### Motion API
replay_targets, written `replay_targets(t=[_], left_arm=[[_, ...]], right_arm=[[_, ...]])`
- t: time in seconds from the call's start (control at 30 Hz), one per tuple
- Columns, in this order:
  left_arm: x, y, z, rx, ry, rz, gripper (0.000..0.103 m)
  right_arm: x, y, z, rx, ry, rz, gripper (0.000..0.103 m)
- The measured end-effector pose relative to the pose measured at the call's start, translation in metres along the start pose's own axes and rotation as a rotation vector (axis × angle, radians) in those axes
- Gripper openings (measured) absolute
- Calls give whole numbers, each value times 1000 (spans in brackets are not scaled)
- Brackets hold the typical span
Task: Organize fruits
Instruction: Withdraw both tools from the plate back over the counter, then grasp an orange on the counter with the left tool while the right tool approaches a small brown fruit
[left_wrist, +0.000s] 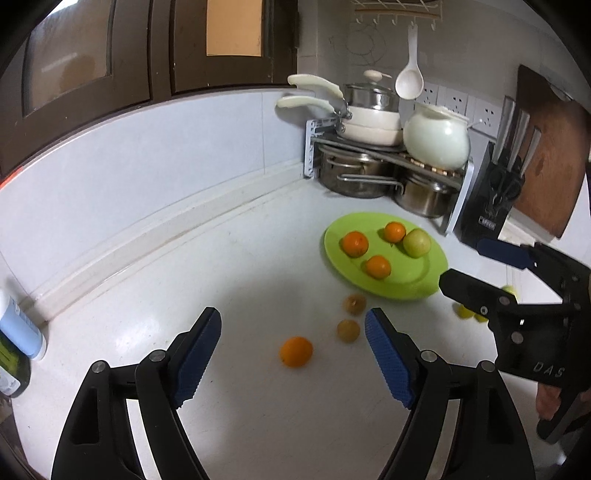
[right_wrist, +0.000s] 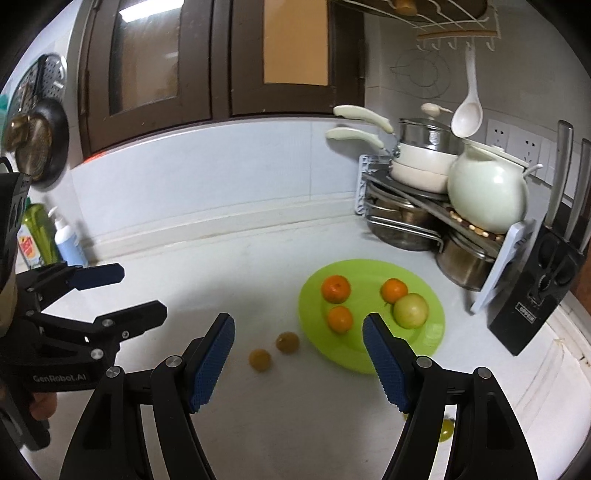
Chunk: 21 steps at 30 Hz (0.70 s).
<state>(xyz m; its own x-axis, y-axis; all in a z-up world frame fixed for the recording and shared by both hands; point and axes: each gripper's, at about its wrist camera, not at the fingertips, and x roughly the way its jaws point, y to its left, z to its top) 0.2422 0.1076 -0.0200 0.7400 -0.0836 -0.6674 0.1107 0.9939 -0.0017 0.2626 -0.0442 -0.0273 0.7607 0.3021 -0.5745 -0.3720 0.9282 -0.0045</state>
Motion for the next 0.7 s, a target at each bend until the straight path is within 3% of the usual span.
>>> replay_targets(t=[0.13,0.47,0.7], left_arm=[[4,4,-10,57,-8,15,80],[33,6,-28,152,33,-46,79],[66,5,-36,162,88,-96,69]], right_arm=[[10,9,-8,-25,20,0,72],[40,21,-28,-62,82,18,72],[71,25,-39,-73,152,38,65]])
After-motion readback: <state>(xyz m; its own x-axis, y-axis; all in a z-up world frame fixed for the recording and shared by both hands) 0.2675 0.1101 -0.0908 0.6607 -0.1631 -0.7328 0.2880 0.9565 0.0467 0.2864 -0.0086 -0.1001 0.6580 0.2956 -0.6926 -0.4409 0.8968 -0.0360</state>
